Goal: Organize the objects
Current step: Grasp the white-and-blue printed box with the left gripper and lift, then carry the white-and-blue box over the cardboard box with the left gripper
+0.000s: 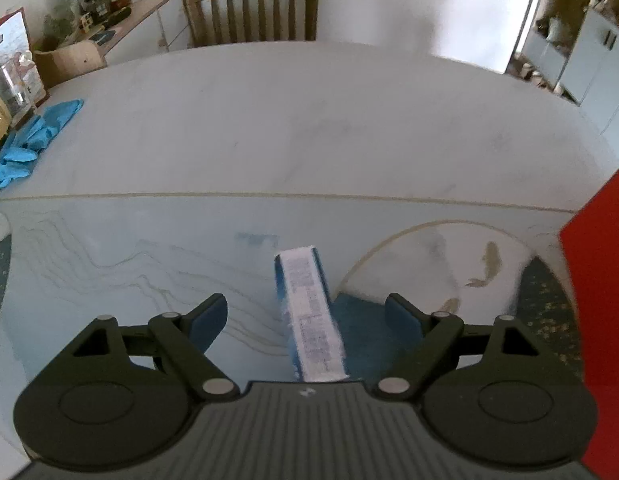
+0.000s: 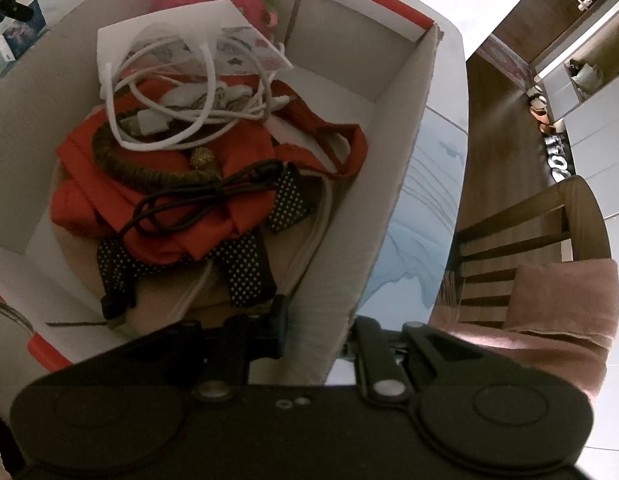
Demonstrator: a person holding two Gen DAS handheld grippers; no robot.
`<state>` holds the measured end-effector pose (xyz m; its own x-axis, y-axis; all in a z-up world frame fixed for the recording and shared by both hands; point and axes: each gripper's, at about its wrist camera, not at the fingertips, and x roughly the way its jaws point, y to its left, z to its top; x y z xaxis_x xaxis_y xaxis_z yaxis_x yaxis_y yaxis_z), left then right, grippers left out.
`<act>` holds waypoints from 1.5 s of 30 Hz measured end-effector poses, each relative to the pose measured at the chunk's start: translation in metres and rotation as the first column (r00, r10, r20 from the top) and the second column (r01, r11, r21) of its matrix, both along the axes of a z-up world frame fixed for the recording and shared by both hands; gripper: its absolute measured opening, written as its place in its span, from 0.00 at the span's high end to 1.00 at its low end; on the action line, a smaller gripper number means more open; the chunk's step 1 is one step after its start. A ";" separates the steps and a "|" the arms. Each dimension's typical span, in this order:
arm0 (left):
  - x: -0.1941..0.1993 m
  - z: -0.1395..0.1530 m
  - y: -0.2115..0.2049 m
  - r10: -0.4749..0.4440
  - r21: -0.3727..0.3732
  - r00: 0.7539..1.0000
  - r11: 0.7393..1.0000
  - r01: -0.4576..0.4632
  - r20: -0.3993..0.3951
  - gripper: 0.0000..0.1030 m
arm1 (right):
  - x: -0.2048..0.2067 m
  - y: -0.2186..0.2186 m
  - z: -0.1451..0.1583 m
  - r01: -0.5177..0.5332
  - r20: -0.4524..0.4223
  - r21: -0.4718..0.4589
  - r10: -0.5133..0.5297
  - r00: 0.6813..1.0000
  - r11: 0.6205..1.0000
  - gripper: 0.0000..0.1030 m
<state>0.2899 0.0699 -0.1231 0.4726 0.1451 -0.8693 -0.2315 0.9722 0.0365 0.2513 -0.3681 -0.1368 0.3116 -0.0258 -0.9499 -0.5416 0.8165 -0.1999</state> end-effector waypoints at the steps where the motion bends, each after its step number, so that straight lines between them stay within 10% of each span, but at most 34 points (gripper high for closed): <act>1: 0.001 -0.003 0.000 0.001 0.003 1.000 1.000 -0.001 -0.009 0.26 | 0.000 0.000 0.000 0.001 0.000 -0.001 -0.001 1.000 1.000 0.86; 12: 0.001 -0.012 -0.001 -0.007 0.009 0.999 1.000 0.007 -0.039 0.75 | 0.000 0.000 0.000 0.007 0.000 0.001 -0.007 1.000 1.000 0.86; 32: -0.050 0.058 -0.041 -0.153 -0.060 0.984 0.986 0.159 0.091 0.76 | -0.001 0.001 0.000 -0.002 0.004 -0.002 0.002 1.000 1.000 0.87; 45: -0.065 0.122 -0.115 -0.350 -0.061 0.911 0.927 0.371 0.215 0.76 | -0.002 0.000 0.001 -0.009 0.011 0.012 0.008 1.000 1.000 0.87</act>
